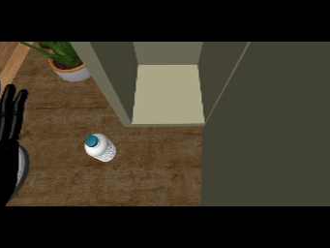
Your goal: Pick up the bottled water, place it into the cabinet and close the cabinet
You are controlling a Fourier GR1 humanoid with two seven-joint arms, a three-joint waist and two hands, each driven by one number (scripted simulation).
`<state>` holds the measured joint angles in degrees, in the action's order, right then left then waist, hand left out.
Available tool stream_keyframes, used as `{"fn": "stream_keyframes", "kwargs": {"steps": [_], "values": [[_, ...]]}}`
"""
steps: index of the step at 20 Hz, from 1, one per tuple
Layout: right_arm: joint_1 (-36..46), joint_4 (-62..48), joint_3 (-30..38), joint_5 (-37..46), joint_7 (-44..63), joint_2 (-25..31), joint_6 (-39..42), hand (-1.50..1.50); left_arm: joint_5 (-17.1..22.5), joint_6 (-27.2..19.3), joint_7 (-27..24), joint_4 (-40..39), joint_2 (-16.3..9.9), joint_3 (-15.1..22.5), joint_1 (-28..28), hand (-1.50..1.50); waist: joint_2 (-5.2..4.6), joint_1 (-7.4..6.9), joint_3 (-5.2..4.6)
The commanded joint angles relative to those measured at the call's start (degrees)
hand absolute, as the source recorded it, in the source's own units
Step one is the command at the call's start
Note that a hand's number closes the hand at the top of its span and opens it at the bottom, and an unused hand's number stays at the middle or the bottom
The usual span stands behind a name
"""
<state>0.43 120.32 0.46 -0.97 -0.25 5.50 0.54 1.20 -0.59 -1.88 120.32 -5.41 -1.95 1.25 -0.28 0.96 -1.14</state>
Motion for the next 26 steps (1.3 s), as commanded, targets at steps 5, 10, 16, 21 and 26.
{"fn": "stream_keyframes", "kwargs": {"steps": [5,10,16,21,26], "values": [[-8.78,5.77,-3.56,-0.21,-1.67,-0.40,3.88,-1.50,-10.80,-10.93,2.31,-0.86,5.26,4.42,-1.75,-1.50,0.34,-0.48,1.17],[-9.37,13.80,-11.10,-6.93,10.28,-0.12,7.13,-1.50,-6.47,-25.39,13.87,5.74,5.37,8.47,2.66,-1.50,0.70,-0.76,1.16],[-14.43,18.91,-17.17,-2.73,12.05,-2.06,5.25,-1.50,-17.93,-31.11,24.64,15.64,5.40,17.41,4.25,-1.50,0.44,-0.89,1.18],[-10.16,24.23,-21.67,2.28,20.99,-3.45,0.91,-1.50,-28.49,-32.23,33.52,25.61,5.40,26.51,9.81,-1.50,0.58,-1.57,1.17],[-16.20,24.90,-26.28,5.21,16.12,-3.30,1.22,-1.50,-31.27,-34.25,36.61,23.59,4.99,26.52,6.72,-1.50,0.63,-0.89,1.23]]}}
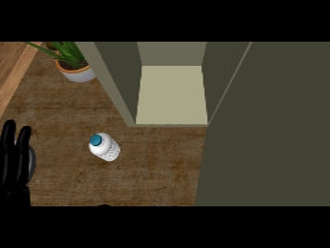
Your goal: Pick up the bottled water, place it into the cabinet and close the cabinet
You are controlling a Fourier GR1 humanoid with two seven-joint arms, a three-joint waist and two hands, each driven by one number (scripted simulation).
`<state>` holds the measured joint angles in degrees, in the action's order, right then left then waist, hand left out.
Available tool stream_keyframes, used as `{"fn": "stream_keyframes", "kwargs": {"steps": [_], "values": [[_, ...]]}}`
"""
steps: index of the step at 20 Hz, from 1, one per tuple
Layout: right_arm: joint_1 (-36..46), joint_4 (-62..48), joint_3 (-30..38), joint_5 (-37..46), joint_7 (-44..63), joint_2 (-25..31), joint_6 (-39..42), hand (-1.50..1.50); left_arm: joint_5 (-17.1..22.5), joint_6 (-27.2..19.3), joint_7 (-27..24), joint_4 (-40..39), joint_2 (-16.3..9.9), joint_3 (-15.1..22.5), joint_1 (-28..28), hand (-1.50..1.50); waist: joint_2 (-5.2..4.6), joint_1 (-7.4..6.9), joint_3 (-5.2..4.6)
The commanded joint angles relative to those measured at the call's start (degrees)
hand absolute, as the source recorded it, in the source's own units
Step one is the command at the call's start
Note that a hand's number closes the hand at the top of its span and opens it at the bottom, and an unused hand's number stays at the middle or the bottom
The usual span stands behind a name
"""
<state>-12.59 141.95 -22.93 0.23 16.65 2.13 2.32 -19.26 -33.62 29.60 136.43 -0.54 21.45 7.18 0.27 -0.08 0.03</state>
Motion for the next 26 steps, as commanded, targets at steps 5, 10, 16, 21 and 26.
{"fn": "stream_keyframes", "kwargs": {"steps": [5,10,16,21,26], "values": [[0.63,3.93,-4.37,5.34,3.04,-0.44,-3.48,-1.50,-3.83,-0.18,4.29,7.33,-3.15,-1.62,0.61,-1.50,-0.04,-0.10,-0.05],[0.09,6.00,-5.68,6.53,4.50,1.22,-4.41,-1.50,-6.95,-1.59,5.41,8.83,-4.63,2.34,3.82,-1.50,0.12,-0.21,-0.04],[-0.95,5.76,-10.07,10.04,3.16,1.47,-7.53,-1.50,-2.62,-2.19,3.26,4.44,-5.96,-1.72,2.79,-1.50,0.01,0.20,-0.09],[-3.06,7.88,-13.05,11.92,3.03,3.54,-9.21,-1.50,-3.16,-2.13,4.06,2.61,-5.56,-0.68,2.67,-1.50,0.05,0.49,-0.07],[-3.28,10.28,-12.51,10.58,6.00,6.01,-10.33,-1.50,-3.96,-2.92,0.60,-3.41,-4.74,-1.03,2.32,-1.50,-0.03,0.57,-0.08]]}}
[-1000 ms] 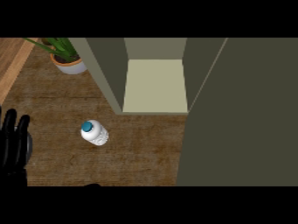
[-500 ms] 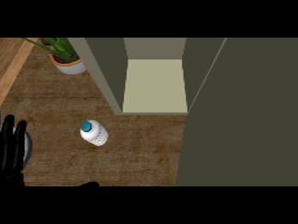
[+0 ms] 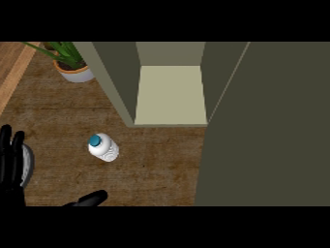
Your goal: Pick up the bottled water, place it into the cabinet and close the cabinet
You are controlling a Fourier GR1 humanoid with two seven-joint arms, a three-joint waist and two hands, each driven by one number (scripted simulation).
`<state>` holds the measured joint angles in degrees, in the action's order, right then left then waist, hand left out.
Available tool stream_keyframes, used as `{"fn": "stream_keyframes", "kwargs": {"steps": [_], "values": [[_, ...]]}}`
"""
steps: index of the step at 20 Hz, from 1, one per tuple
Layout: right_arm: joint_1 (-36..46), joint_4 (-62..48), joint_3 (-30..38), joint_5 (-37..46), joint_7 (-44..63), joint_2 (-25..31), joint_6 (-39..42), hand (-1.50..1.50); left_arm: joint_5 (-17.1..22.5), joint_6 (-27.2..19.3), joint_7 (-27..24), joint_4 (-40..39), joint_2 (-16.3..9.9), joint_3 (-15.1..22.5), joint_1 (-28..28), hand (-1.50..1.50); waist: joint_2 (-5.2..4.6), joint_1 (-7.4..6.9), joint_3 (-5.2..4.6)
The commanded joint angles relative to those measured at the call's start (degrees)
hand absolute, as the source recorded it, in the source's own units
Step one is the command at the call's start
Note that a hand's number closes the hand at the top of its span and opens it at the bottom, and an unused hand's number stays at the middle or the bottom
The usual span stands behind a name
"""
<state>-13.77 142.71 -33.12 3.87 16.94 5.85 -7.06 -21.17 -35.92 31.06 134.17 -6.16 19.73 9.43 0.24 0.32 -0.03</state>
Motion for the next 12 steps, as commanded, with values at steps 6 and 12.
{"fn": "stream_keyframes", "kwargs": {"steps": [6,12], "values": [[-2.20,4.46,-4.49,8.00,-1.66,3.06,-2.24,-1.50,8.01,0.82,-12.36,-8.97,0.38,-4.61,2.19,-1.50,0.01,0.24,-0.05],[-1.65,6.73,-4.89,7.53,0.68,5.13,-3.66,-1.50,12.78,2.03,-17.14,-16.57,1.67,-8.94,-0.87,-1.50,-0.06,0.35,-0.04]]}}
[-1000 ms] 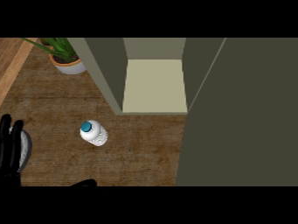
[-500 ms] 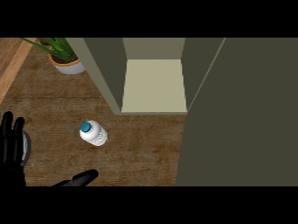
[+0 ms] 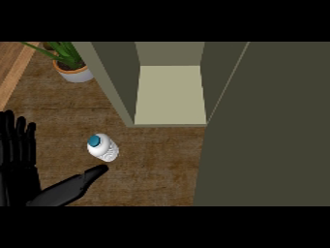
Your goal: Pick up the bottled water, place it into the cabinet and close the cabinet
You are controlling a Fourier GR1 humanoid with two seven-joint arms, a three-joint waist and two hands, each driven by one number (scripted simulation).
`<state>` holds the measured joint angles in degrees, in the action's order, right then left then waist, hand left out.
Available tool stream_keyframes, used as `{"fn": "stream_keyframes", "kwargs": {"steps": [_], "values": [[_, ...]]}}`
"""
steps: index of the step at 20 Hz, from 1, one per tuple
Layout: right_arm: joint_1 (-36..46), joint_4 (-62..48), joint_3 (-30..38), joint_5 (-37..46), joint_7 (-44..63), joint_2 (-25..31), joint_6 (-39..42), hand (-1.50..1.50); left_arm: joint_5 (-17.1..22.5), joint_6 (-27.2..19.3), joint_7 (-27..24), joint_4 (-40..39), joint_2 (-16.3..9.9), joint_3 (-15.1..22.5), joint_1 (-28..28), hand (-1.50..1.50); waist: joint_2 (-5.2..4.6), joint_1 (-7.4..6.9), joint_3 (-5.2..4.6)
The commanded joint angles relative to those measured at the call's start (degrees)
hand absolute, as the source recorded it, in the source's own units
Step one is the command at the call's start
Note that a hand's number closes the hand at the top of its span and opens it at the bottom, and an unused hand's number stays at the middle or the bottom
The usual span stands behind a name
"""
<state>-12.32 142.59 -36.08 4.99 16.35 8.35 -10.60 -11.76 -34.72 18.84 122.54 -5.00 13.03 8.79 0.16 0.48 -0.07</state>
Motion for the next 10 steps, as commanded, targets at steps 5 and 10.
{"fn": "stream_keyframes", "kwargs": {"steps": [5,10], "values": [[2.60,8.70,-5.81,11.05,9.26,0.77,-3.69,-1.50,3.14,0.84,-8.39,-8.81,1.63,-2.03,1.87,-1.50,0.13,-0.01,-0.06],[1.82,5.82,-4.21,8.53,4.40,1.92,-3.87,-1.50,9.98,5.23,-18.54,-18.15,2.33,-5.23,1.44,-1.50,0.04,-0.06,-0.02]]}}
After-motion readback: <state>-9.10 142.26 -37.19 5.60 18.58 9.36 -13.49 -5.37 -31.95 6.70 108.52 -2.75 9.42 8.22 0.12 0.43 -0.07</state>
